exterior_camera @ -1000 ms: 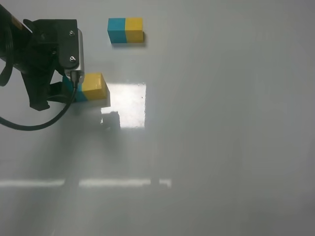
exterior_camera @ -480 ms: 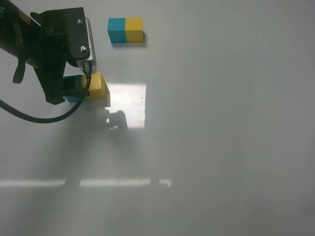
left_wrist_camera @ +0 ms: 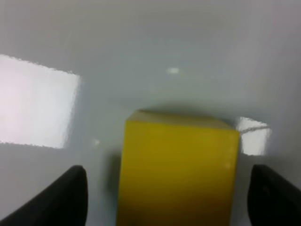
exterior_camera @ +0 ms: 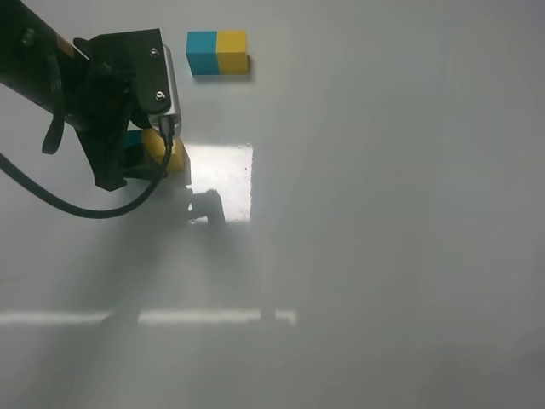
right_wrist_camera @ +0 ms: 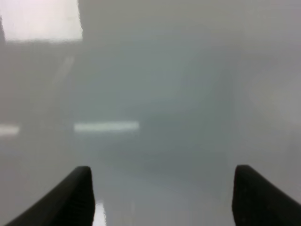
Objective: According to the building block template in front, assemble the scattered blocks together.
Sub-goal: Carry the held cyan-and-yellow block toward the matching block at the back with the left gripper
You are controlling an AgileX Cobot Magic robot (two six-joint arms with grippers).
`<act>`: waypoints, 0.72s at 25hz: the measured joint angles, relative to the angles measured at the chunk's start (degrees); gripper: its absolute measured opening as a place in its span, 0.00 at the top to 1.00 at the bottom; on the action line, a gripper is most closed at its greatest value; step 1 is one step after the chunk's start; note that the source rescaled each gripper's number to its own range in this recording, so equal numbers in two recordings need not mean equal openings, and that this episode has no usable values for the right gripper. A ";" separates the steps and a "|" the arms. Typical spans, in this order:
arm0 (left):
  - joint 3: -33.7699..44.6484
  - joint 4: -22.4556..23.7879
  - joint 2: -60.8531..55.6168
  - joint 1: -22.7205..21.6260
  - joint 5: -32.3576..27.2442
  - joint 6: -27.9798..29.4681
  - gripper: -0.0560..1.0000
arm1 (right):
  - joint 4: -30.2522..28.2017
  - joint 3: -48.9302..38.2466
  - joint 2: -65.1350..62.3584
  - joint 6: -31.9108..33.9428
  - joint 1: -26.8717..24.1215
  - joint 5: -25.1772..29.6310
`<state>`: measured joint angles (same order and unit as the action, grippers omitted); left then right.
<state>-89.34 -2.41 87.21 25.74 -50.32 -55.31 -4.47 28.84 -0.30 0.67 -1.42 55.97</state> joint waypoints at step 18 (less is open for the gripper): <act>-0.31 0.34 0.33 1.35 -1.09 -0.30 0.95 | 0.00 0.00 0.00 0.00 0.00 0.00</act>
<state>-89.65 -2.07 87.54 27.09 -51.42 -55.61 -4.47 28.84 -0.30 0.67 -1.42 55.97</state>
